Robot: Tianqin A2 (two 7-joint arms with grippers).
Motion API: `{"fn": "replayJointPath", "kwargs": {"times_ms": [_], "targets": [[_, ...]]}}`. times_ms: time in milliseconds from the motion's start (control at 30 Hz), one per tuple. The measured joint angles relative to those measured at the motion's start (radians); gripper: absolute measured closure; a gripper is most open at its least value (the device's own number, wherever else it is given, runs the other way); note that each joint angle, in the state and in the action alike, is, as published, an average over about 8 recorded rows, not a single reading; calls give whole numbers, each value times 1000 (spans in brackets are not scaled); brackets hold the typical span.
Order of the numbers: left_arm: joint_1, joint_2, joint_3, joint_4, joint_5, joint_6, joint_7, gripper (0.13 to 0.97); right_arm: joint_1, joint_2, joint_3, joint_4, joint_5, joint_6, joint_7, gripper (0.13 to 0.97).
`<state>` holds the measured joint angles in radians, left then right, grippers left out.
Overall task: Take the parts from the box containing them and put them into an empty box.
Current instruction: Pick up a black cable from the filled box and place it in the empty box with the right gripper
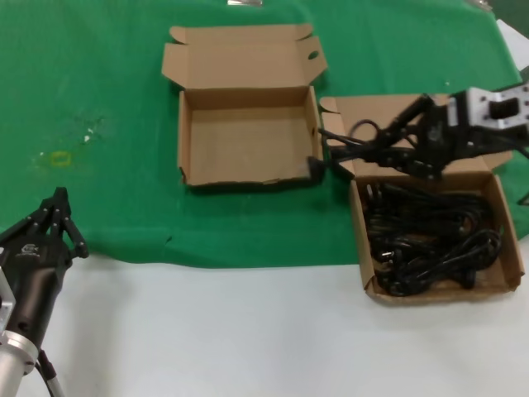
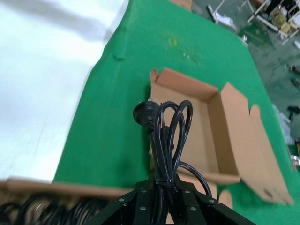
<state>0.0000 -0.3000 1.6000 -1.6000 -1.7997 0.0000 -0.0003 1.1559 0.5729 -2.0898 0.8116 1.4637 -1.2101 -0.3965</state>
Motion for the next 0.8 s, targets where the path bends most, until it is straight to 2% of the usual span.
{"fn": "replayJointPath", "kwargs": {"times_ms": [267,800], "targets": [[0,0,0,0,0,0,0,953,58,-119,-1,-155,12,48,-97,879],[0,0,0,0,0,0,0,953,229,-384,57,-660,56,189,-434,880]]}}
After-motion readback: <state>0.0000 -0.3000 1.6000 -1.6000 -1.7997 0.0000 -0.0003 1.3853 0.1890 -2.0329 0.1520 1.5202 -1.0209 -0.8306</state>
